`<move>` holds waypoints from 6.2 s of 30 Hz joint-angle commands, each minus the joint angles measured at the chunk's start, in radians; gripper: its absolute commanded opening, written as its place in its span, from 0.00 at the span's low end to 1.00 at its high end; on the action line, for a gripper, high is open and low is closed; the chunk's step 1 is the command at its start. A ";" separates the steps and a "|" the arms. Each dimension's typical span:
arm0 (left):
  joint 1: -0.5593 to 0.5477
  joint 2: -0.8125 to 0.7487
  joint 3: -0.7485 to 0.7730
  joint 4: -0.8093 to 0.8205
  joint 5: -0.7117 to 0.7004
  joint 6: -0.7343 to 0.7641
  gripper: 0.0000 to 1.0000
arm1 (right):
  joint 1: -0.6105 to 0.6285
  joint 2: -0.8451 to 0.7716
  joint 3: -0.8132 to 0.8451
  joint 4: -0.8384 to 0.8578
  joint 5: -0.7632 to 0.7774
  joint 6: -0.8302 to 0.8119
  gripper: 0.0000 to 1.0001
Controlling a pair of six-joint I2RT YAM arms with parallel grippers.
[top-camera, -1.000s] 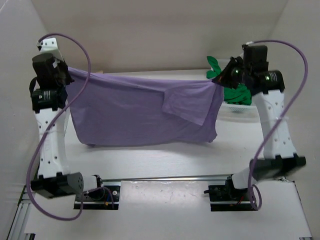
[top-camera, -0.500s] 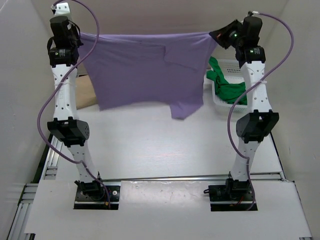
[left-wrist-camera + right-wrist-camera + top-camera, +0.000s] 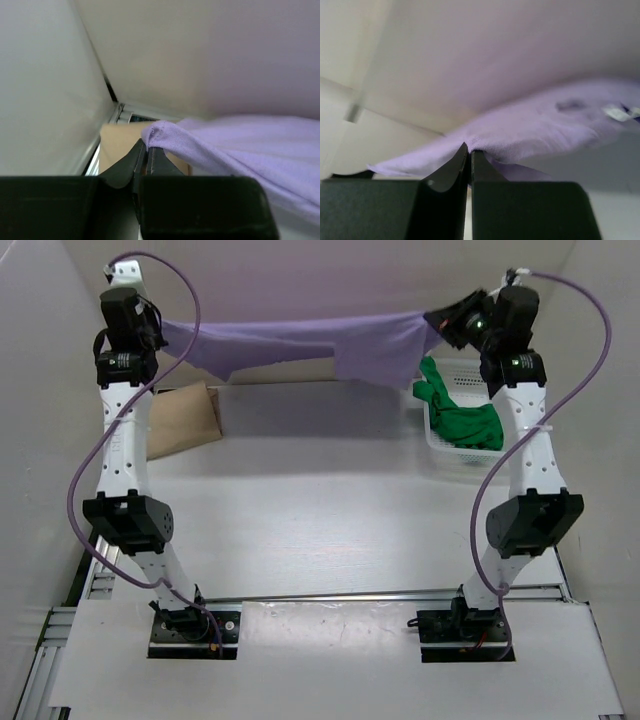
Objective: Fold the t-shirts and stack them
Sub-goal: Flatten out the tshirt, then grap the side of the flattened tshirt closest away from the robot with both arms, then fold the flattened tshirt in 1/3 of the way
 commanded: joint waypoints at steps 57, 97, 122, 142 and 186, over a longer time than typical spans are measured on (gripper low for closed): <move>0.012 -0.866 -1.567 -0.094 0.056 0.000 0.10 | 0.331 -0.701 -1.509 -0.419 0.209 -0.092 0.46; 0.012 -0.866 -1.546 -0.122 0.020 0.000 0.10 | 0.401 -0.565 -1.606 -0.290 0.278 -0.099 0.47; 0.022 -1.102 -1.590 -0.352 -0.019 0.000 0.10 | 0.621 -1.064 -1.333 -1.024 0.483 0.318 0.00; 0.022 -0.759 -1.446 -0.210 0.050 0.000 0.10 | 0.270 -0.592 -0.922 -0.666 0.531 -0.203 0.00; 0.003 -1.029 -1.682 -0.329 -0.063 0.000 0.10 | 0.954 -0.884 -1.129 -1.147 0.606 0.589 0.00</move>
